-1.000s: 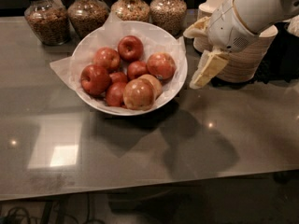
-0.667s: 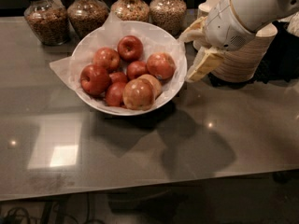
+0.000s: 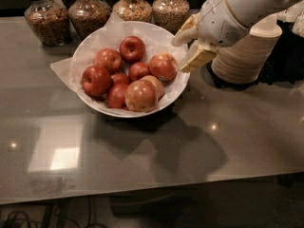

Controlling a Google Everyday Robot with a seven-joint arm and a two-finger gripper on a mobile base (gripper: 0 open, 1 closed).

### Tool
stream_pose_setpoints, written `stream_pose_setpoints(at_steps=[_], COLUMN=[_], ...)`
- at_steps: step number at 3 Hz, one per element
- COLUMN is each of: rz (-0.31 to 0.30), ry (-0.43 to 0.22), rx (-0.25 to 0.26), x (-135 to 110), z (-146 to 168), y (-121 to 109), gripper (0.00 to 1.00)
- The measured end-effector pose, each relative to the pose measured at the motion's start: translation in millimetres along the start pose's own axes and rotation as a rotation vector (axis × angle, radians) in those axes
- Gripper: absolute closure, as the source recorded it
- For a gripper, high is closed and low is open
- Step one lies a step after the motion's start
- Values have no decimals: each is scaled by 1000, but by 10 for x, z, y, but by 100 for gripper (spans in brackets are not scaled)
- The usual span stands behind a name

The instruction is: Pick apple from white bowl

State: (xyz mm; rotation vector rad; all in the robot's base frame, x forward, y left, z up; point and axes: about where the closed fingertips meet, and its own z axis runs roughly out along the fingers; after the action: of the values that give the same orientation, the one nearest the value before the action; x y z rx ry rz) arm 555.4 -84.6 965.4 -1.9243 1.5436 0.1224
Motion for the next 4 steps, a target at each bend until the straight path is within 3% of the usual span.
stream_pose_setpoints(at_steps=[1,3,4], rz=[-24,-58,-83], ry=[-9,-22,0], rx=[-17,-69,-90], x=[-86,-167,78], z=[85,367,599], y=[-9,-33,-150], gripper=[37,36,35])
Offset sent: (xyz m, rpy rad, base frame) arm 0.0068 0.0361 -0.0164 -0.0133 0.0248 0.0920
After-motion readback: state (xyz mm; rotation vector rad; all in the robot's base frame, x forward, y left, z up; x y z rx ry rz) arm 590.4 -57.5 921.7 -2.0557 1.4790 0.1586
